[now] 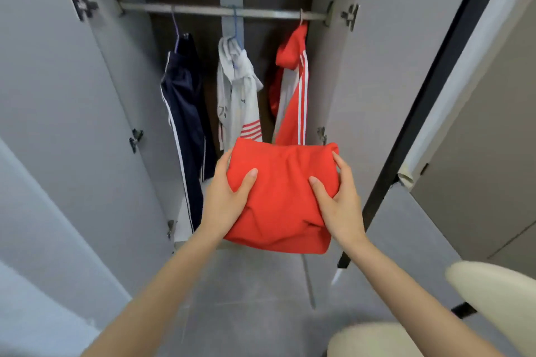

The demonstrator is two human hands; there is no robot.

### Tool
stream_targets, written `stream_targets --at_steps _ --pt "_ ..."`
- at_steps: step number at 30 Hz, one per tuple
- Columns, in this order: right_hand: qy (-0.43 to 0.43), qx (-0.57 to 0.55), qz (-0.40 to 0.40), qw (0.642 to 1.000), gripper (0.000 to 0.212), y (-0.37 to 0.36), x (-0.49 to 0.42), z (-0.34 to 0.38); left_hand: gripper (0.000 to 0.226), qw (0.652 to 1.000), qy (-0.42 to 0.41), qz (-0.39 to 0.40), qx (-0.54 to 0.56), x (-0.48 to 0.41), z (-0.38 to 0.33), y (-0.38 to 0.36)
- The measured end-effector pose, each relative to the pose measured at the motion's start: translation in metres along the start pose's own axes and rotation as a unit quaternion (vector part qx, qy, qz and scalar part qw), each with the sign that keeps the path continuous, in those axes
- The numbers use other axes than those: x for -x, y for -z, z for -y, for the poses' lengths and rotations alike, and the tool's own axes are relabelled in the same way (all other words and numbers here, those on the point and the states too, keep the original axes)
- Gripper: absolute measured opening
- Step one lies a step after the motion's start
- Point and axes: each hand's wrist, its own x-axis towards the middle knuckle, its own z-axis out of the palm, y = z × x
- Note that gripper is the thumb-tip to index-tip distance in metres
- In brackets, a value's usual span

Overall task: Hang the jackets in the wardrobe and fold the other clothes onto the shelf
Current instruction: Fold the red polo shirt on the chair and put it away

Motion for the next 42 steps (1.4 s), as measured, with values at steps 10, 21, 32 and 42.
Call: stream_targets --at_steps 10,21,32,42 --pt "0.142 -0.024 -0.027 0.989 0.059 -0.01 -0.148 0.211 0.063 0.993 -0.109 -0.049 -0.018 -0.149 -0.183 0.114" --pt "0.229 -0.046 -0.076 0.969 0.059 -0.025 -0.306 0.301 0.064 0.977 -0.193 -0.086 -0.031 -0.305 -0.262 0.124" --pt "0.266 -0.071 -0.069 0.959 0.06 -0.063 -0.516 0.351 0.064 0.972 -0.208 -0.113 -0.005 -0.512 -0.309 0.103" --pt "0.262 -0.062 -0.045 0.962 0.063 -0.123 -0.676 0.385 0.067 0.972 -0.209 -0.107 0.008 -0.679 -0.323 0.113"
